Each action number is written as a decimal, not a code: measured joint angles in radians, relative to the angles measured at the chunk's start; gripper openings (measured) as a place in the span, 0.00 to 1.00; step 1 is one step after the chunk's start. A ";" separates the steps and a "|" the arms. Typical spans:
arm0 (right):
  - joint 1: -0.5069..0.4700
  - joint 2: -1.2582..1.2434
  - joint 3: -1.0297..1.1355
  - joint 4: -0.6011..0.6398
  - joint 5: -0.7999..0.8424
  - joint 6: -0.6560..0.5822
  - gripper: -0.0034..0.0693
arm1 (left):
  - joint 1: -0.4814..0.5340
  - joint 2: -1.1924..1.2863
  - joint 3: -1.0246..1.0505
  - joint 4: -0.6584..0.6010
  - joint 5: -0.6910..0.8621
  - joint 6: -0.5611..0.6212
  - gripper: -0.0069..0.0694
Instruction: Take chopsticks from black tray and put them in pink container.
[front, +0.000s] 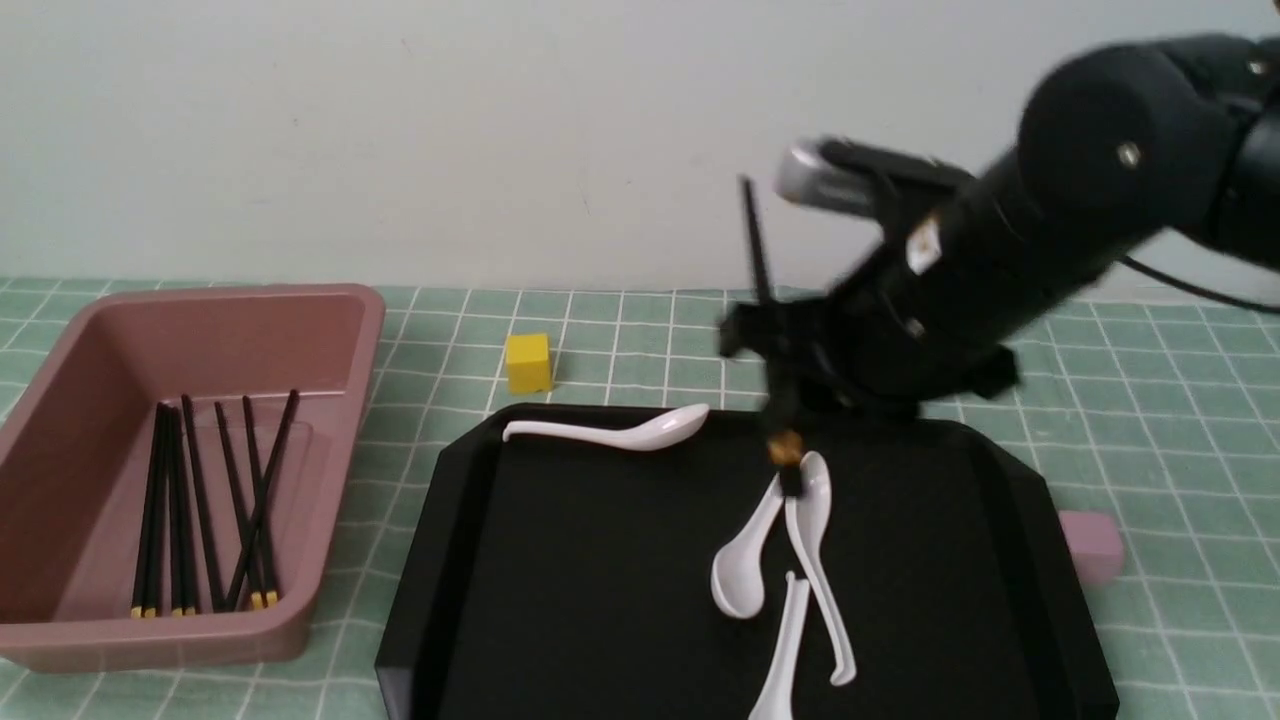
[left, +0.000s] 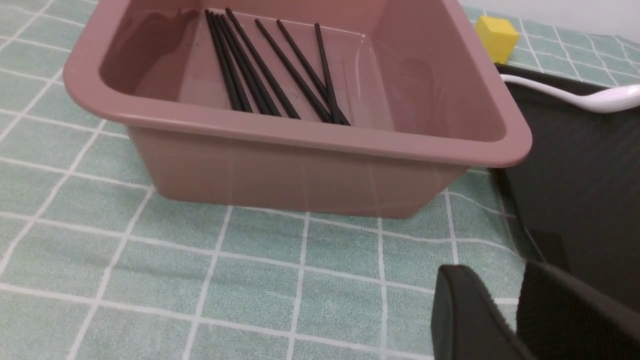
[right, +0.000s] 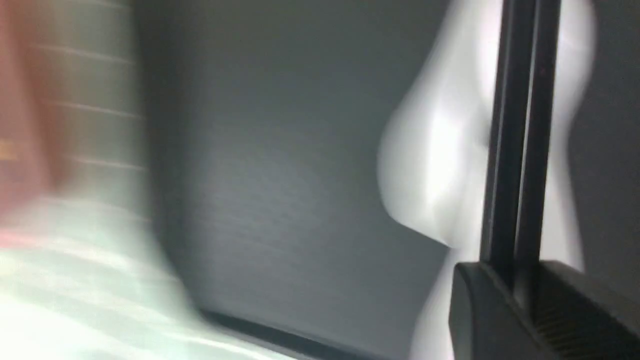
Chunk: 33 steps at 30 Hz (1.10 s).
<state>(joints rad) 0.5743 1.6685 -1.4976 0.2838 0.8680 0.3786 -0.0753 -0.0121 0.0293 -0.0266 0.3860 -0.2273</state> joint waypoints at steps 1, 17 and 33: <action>0.023 0.030 -0.050 0.045 -0.022 -0.046 0.24 | 0.000 0.000 0.000 0.000 0.000 0.000 0.34; 0.312 0.737 -0.642 0.542 -0.367 -0.615 0.27 | 0.000 0.000 0.000 0.000 0.000 0.000 0.36; 0.283 0.487 -0.681 0.200 0.226 -0.623 0.27 | 0.000 0.000 0.000 0.000 0.000 0.000 0.37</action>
<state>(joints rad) 0.8573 2.1554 -2.1782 0.4838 1.0941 -0.2439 -0.0753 -0.0121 0.0293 -0.0266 0.3860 -0.2273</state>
